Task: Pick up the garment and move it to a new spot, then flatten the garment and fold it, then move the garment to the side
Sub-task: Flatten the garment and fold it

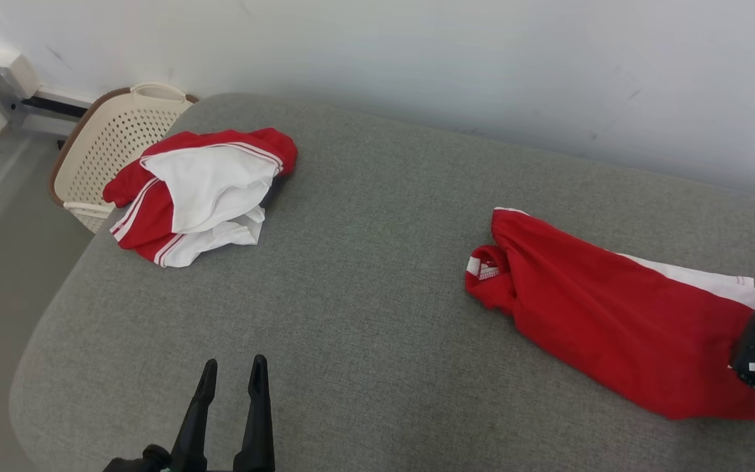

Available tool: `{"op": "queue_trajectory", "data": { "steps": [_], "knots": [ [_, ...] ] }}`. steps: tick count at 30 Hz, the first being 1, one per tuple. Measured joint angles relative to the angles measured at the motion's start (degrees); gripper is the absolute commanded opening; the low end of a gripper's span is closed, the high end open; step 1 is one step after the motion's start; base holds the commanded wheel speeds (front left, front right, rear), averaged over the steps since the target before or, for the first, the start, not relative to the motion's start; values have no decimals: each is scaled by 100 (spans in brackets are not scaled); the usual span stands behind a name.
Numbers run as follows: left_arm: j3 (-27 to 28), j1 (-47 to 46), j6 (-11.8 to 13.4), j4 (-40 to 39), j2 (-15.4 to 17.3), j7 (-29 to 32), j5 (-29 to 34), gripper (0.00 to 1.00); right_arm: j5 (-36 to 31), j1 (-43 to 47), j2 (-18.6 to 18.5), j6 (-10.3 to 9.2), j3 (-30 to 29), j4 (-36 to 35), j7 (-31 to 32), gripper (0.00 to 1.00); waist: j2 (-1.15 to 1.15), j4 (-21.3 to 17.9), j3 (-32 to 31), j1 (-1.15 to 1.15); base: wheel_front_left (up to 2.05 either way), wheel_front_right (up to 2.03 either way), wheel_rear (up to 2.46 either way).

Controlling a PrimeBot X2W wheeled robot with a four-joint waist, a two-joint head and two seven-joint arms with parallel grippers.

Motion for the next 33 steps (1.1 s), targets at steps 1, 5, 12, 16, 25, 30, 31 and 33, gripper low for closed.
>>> {"op": "queue_trajectory", "data": {
  "steps": [1,5,12,16,25,30,31,33],
  "knots": [
    [-24,-14,-8,-24,40,0,88,100,-11,-39,-21,0,-27,31,-13,100,0,30,42,0,0,0,0],
    [-149,-79,-108,-58,177,0,387,100,-30,-213,-89,-1,-123,212,-103,100,0,133,188,0,0,0,0],
    [-182,-241,-125,-51,283,0,560,100,247,-653,-66,-37,-225,750,-223,100,-1,205,361,-1,0,0,0],
    [-179,-258,-124,-20,283,0,563,100,264,-711,-93,-41,-171,956,-353,49,0,228,353,-1,0,0,0],
    [-221,-255,-99,99,264,10,514,100,-155,-610,-80,2,-253,756,-688,0,0,279,214,0,0,0,0],
    [-237,-243,-62,123,246,26,471,100,-185,-660,24,0,-282,797,-650,0,0,304,93,-1,0,0,0],
    [-238,-234,-48,123,242,27,460,100,-168,-703,90,1,-257,847,-647,0,0,311,56,0,0,0,0],
    [-243,-207,-41,133,240,49,449,100,-77,-817,207,1,-171,954,-695,0,0,326,-21,-1,0,0,0]
  ]
}}
